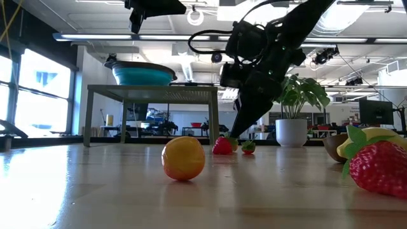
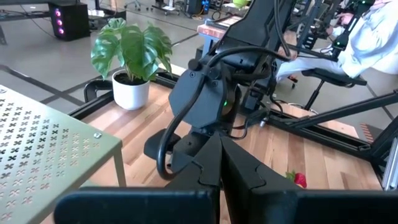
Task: Pick & Place Fruit
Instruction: Put the strawberry into the strainer bowl on the shelf
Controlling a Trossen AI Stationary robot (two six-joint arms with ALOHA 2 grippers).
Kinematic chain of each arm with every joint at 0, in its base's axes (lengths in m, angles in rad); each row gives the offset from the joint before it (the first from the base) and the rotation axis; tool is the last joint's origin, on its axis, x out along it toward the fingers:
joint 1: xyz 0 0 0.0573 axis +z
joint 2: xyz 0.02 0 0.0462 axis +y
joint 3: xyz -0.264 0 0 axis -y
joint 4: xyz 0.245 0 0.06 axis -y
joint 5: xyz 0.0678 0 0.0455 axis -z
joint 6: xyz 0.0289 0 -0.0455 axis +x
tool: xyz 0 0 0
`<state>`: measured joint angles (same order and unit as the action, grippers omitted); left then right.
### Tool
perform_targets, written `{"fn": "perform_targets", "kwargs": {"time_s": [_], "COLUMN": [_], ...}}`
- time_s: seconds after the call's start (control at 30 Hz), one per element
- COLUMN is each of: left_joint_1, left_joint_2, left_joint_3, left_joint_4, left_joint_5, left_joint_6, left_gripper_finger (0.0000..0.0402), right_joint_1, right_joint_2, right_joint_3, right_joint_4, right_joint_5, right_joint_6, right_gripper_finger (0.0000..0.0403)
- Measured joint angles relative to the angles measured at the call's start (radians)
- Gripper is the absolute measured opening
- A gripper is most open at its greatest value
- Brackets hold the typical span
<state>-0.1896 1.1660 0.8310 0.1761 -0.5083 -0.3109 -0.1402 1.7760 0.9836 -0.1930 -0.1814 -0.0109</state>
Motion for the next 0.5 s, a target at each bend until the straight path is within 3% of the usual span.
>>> {"fn": "perform_targets", "kwargs": {"time_s": [0.5], "left_joint_1": [0.000], "left_joint_2": [0.000], "left_joint_3": [0.000], "left_joint_4": [-0.001], "left_joint_5": [0.000], "left_joint_6": [-0.008], "left_gripper_finger": [0.0000], "right_joint_1": [-0.006], "right_joint_2": [0.031], "right_joint_3": [0.000], "right_joint_4": [0.041], "right_joint_5": [0.004], "right_joint_6": [-0.013], "right_gripper_finger": [0.0130]}}
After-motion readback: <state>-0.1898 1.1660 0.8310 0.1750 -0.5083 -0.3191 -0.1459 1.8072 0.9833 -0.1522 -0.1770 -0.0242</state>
